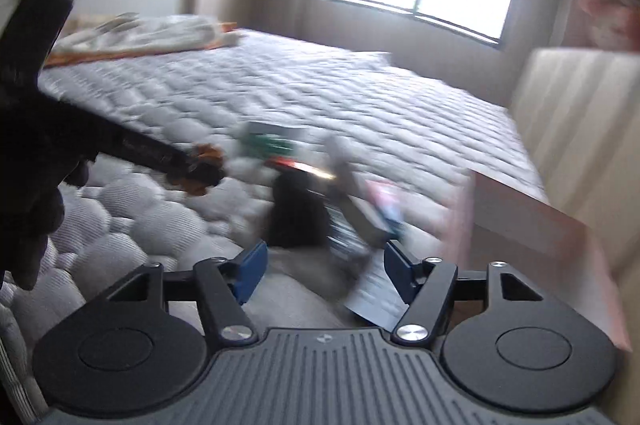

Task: Organize rigid objects
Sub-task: 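Grasp the black cylinder with the right tool while the left tool lifts the orange figure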

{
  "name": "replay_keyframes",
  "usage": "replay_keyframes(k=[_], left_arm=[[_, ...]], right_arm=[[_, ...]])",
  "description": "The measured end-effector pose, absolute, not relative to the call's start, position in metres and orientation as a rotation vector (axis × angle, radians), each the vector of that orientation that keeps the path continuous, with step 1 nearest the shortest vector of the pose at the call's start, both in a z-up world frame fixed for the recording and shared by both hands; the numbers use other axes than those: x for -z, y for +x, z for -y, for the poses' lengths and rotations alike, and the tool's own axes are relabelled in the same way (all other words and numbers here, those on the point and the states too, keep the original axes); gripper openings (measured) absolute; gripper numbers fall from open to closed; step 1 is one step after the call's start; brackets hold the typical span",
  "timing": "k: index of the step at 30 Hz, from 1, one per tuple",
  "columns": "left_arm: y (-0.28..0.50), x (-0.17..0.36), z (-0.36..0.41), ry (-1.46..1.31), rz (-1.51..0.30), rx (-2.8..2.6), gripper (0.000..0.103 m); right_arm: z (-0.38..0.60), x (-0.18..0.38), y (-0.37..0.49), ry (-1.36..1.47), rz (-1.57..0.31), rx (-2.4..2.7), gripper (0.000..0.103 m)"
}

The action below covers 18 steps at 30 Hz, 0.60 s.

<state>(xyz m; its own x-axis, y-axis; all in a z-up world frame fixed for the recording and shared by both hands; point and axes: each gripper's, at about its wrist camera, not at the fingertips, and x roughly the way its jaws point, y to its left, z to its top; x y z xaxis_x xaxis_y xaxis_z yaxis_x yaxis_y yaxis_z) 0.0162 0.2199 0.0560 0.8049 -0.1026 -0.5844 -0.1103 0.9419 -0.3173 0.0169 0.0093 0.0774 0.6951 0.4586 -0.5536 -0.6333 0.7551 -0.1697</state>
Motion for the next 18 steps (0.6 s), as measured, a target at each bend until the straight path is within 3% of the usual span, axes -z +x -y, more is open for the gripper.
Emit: replay_keyframes(k=[3,12,13,14,18], left_arm=[[0.02,-0.05,-0.229,-0.4,-0.68,-0.004,0.032],[0.018,-0.048,-0.233,-0.413,-0.683,0.006,0.032],[0.017,-0.049,-0.234,-0.414,-0.678,0.001,0.032],[0.017,-0.049,-0.235,-0.415,-0.674,-0.003,0.032],[0.014,-0.051,-0.234,-0.419,-0.658,0.015,0.032]], right_arm=[[-0.047,-0.063,0.035,-0.397,-0.539,-0.657,0.059],[-0.101,-0.023,0.103,-0.477,-0.633,-0.592,0.059],[-0.102,-0.023,0.104,-0.477,-0.633,-0.588,0.05],[-0.101,-0.026,0.103,-0.474,-0.63,-0.578,0.046],[-0.075,-0.052,0.078,-0.41,-0.636,-0.637,0.046]])
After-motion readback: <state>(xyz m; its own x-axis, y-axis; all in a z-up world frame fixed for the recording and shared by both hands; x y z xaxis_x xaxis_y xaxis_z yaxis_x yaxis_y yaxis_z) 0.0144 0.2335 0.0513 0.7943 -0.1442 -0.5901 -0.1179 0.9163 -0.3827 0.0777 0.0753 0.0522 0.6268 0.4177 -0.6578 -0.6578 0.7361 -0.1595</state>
